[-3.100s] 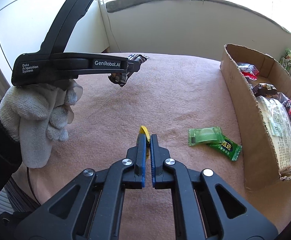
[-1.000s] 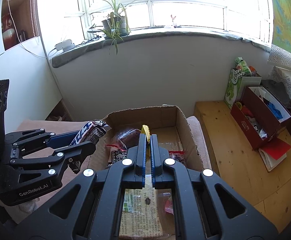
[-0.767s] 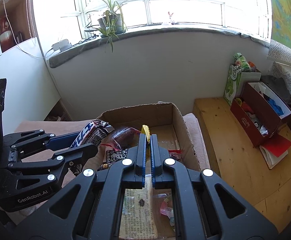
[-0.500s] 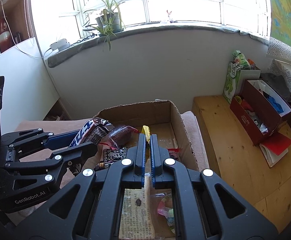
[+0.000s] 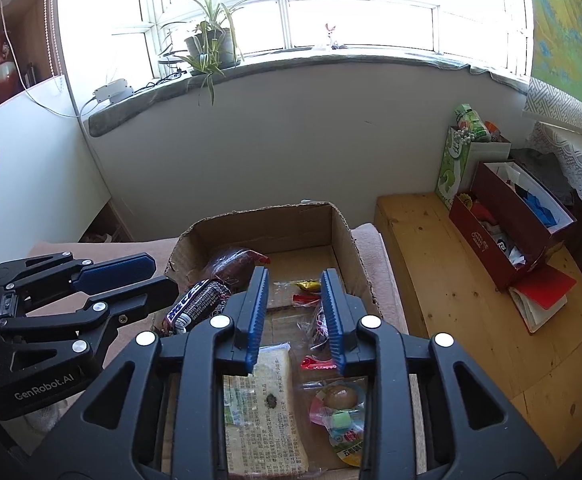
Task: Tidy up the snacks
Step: 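Open both grippers to drop the Snickers and yellow candy into the box, then withdraw both grippers from the box toward the two green packets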
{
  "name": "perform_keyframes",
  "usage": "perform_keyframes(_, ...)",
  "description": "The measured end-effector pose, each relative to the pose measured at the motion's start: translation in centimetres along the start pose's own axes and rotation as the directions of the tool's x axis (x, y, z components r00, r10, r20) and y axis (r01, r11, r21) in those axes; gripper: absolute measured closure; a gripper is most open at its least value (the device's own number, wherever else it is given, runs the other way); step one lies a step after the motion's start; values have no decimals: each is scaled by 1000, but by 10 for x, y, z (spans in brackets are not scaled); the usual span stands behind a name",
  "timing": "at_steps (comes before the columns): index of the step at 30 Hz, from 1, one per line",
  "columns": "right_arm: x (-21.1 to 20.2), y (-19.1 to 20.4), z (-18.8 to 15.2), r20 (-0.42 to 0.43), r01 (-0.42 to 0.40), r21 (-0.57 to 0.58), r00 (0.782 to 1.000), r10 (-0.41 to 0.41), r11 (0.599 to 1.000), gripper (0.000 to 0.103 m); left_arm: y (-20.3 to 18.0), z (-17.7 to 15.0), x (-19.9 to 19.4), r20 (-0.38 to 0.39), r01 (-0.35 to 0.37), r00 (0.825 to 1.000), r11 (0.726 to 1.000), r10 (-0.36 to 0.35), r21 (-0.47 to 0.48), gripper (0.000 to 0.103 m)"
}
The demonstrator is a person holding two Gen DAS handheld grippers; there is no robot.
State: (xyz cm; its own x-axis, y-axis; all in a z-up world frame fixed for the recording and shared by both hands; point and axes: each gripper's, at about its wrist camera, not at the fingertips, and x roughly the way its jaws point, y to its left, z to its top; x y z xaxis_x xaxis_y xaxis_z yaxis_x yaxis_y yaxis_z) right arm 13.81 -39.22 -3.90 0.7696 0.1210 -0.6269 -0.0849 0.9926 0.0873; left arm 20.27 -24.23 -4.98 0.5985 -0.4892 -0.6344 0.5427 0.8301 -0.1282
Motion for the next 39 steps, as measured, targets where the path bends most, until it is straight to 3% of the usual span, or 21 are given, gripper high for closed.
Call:
perform_keyframes(3,-6,1,0,8,5,1,1000,-5,1000,65,0,-1,-5,5,0,1000,1000,0,-4,75)
perform_keyframes(7,-16,5,-1,23,16,-6,1000,-16,1000,48,1,-3,-14,13,-2,1000,1000,2,-7,75)
perform_keyframes(17,-39,30,-10,36,7,-43,999,-5,999,30,8,-11,-38,36,-12,999,1000,13,-15,70)
perform_keyframes(23,-53,44,-19,42,-2,-54,999,4,999,26,15,-18,-54,54,-25,998,999,27,-26,57)
perform_keyframes(39,-86,73,-64,35,-88,-42,995,90,995,23,69,-62,-66,-17,-79,997,989,77,-121,57)
